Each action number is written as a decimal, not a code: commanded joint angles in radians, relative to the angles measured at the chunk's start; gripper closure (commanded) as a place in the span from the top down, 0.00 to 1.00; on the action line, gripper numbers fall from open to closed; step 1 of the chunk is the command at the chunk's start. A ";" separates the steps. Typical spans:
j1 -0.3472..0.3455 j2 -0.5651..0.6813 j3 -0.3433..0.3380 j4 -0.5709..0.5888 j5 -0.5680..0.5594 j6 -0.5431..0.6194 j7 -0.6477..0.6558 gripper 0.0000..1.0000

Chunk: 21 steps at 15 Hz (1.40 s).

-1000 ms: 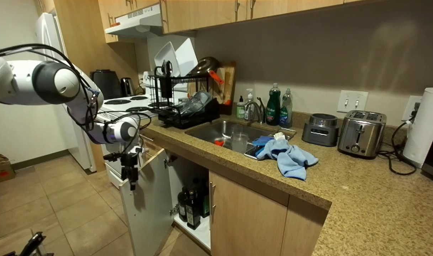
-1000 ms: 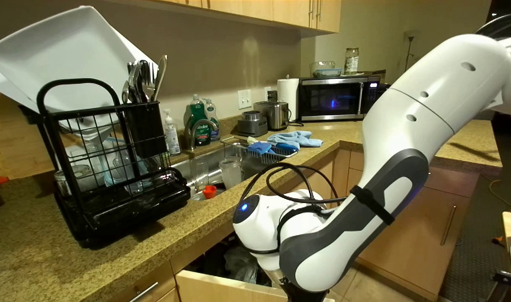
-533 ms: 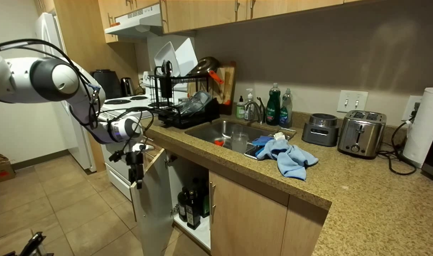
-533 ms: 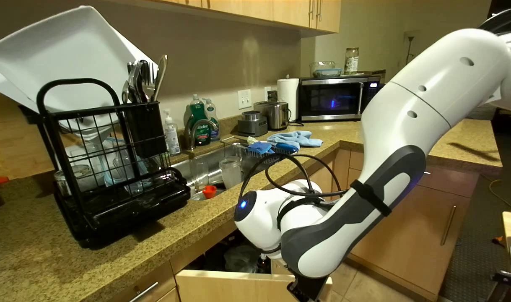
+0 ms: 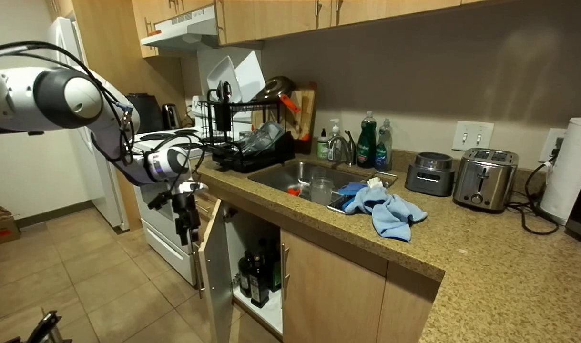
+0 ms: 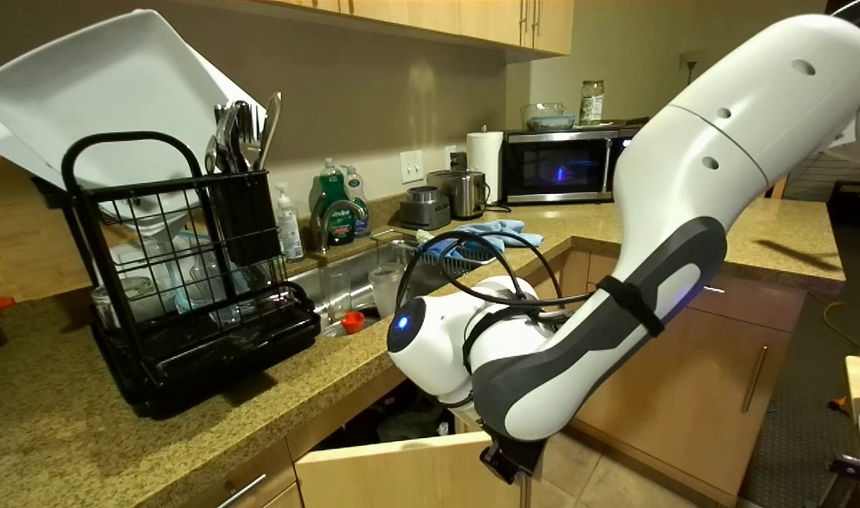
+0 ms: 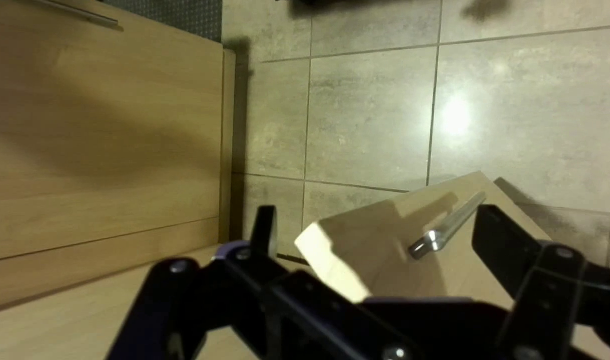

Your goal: Close the cabinet door

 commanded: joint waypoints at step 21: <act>-0.321 0.005 0.250 -0.041 0.226 0.602 -0.609 1.00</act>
